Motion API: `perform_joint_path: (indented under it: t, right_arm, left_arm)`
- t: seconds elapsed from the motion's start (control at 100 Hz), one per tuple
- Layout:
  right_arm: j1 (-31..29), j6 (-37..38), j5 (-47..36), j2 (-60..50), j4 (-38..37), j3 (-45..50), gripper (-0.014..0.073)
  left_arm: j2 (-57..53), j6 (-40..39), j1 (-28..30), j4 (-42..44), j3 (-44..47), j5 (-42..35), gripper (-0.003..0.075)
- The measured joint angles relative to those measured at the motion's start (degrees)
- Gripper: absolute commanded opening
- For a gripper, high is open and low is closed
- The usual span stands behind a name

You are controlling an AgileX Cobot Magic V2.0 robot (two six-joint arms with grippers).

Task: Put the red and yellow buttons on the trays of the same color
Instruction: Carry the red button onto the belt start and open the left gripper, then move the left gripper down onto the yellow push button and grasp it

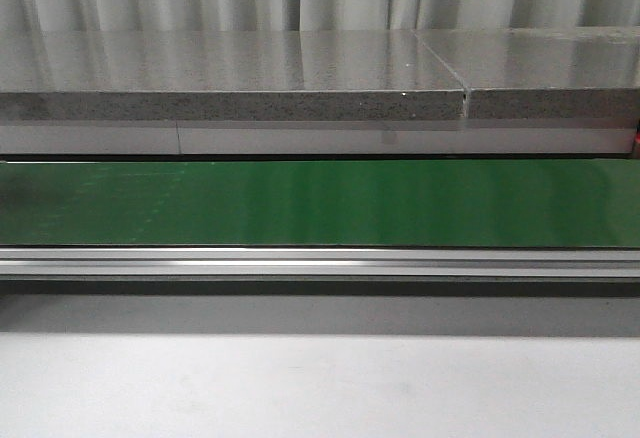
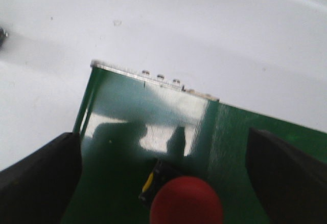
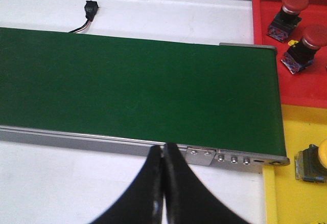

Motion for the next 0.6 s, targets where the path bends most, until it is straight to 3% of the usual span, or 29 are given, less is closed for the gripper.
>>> perform_joint_path:
  t: [0.2,0.6]
  right_arm:
    - [0.0,0.0,0.0,0.0,0.0,0.0,-0.0068]
    - [0.0,0.0,0.0,0.0,0.0,0.0,-0.0068]
  left_arm:
    - [0.0,0.2,2.2,-0.1,-5.3,0.3,0.0649]
    - [4.1,0.2,16.4,-0.9,-6.0,1.1,0.0638]
